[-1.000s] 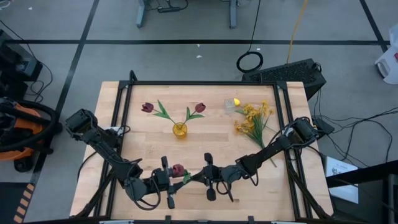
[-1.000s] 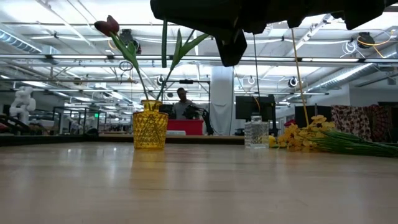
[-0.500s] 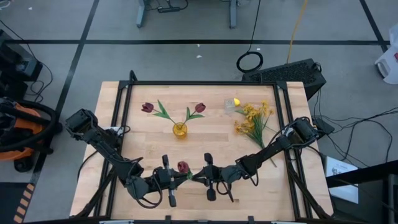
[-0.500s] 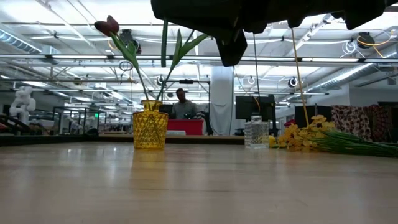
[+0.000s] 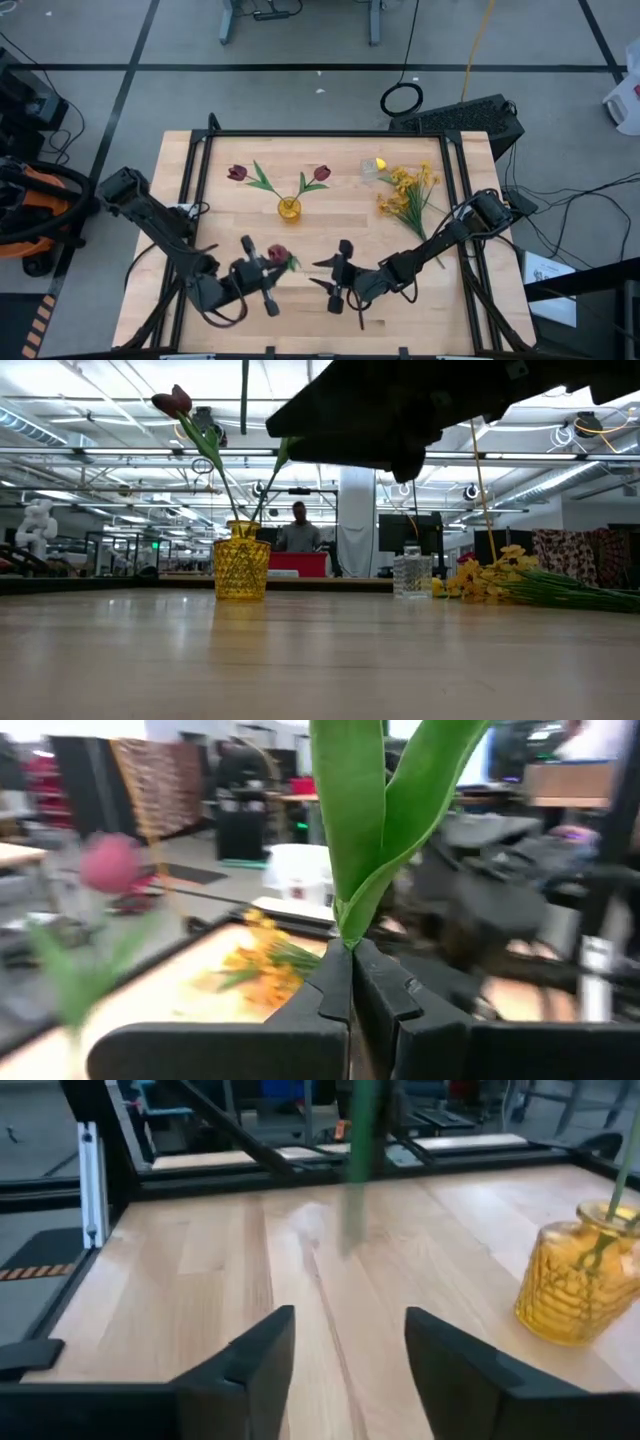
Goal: Sort flowers into vase by color
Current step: Put the violet tulip into the yellow vase
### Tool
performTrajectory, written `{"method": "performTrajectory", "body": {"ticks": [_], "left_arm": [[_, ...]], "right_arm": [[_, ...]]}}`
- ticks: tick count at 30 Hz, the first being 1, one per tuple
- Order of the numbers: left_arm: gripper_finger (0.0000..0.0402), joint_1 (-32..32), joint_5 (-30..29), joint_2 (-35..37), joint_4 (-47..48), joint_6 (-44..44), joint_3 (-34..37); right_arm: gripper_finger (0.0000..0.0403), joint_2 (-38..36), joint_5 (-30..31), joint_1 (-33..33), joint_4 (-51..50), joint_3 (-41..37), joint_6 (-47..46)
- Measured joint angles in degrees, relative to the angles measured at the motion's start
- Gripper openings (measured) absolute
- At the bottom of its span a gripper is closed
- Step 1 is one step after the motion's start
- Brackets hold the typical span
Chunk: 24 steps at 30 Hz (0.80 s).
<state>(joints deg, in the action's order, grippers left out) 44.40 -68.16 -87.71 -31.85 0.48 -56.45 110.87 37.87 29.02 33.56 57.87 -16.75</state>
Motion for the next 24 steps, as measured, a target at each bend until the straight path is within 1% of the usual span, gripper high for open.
{"method": "performTrajectory", "body": {"ticks": [2, 6, 9, 14, 24], "left_arm": [[0.0004, -0.96, -3.56, 1.48, 0.71, 1.28, 0.27], [0.0003, -4.61, -13.70, 3.32, 1.37, 1.27, 2.43], [0.0003, -8.15, -17.41, 3.87, 1.37, -1.14, 3.82], [0.0003, -13.41, -17.51, 3.83, 1.35, -1.65, 4.44], [0.0003, -20.95, -15.83, 3.79, 3.10, -1.88, 4.44]], "right_arm": [[0.0196, 0.00, -0.19, -0.02, -0.89, 0.00, -1.15], [0.0211, 0.00, -0.36, -0.01, -2.68, 0.00, -3.33], [0.0214, 0.00, -0.40, 0.32, -3.38, 0.00, -4.02], [0.0214, 0.00, -0.44, 0.71, -3.75, 0.00, -4.01], [0.0215, 0.00, -0.46, 1.22, -3.94, 0.00, -3.72]]}}
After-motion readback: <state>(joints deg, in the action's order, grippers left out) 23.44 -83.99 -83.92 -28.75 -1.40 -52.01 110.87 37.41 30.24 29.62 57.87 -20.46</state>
